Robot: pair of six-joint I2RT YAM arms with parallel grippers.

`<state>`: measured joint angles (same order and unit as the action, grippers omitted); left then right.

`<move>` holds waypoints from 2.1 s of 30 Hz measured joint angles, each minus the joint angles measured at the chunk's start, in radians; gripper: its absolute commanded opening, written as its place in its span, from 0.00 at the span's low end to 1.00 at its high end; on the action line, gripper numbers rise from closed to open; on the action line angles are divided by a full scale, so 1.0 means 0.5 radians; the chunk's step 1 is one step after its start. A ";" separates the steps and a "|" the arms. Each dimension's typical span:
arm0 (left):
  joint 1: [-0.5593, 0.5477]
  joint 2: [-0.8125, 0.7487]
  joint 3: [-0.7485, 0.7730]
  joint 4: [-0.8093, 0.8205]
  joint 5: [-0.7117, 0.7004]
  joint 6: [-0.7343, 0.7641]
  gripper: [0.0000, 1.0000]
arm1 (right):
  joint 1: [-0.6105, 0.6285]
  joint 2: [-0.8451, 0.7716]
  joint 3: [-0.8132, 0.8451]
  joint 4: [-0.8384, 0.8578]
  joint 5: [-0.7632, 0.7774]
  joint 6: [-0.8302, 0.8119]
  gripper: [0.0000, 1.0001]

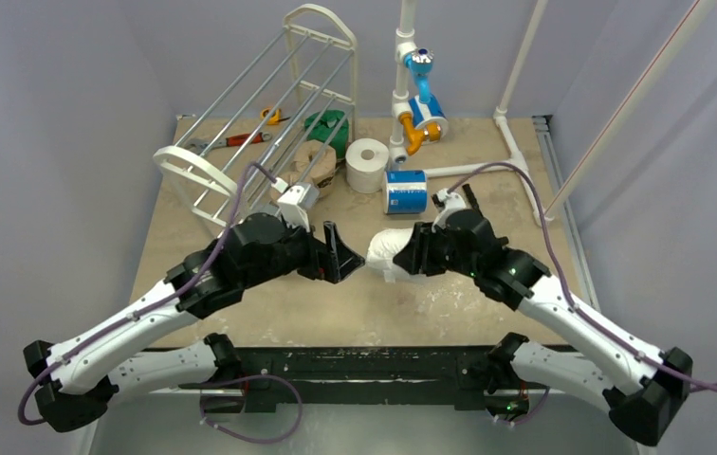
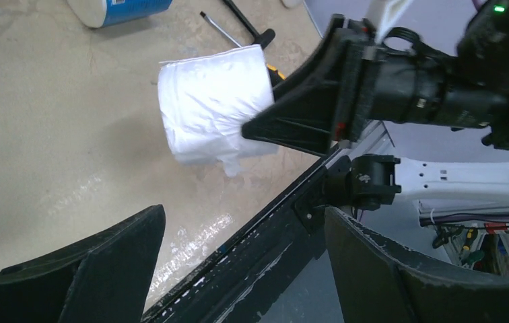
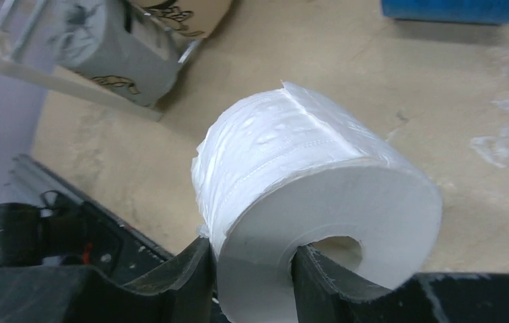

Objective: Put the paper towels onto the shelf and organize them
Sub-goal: Adjust the paper towel at the center of the board.

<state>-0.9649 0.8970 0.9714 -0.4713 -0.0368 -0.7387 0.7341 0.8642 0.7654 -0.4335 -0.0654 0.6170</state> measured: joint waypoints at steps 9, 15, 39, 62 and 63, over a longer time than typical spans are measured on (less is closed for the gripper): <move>0.000 -0.247 0.322 -0.320 -0.081 0.143 0.89 | 0.278 0.777 0.481 -0.388 0.643 -0.228 0.19; 0.000 -0.504 0.460 -0.517 -0.249 0.208 0.92 | 0.402 1.093 0.548 -0.531 0.902 -0.268 0.20; 0.001 -0.945 0.042 -0.698 -1.179 0.614 1.00 | 0.548 1.341 0.842 -0.698 1.109 -0.374 0.84; 0.444 -0.602 -0.140 -0.146 -1.066 1.016 0.71 | 0.163 0.174 0.536 -0.557 0.846 0.036 0.85; 0.460 -0.594 -0.153 -0.134 -1.045 1.022 0.69 | 0.163 0.163 0.514 -0.552 0.848 0.052 0.85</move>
<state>-0.7349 0.5999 0.8948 -0.5381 -0.5594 -0.2279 0.8158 0.9459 1.0225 -0.7094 0.3584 0.6430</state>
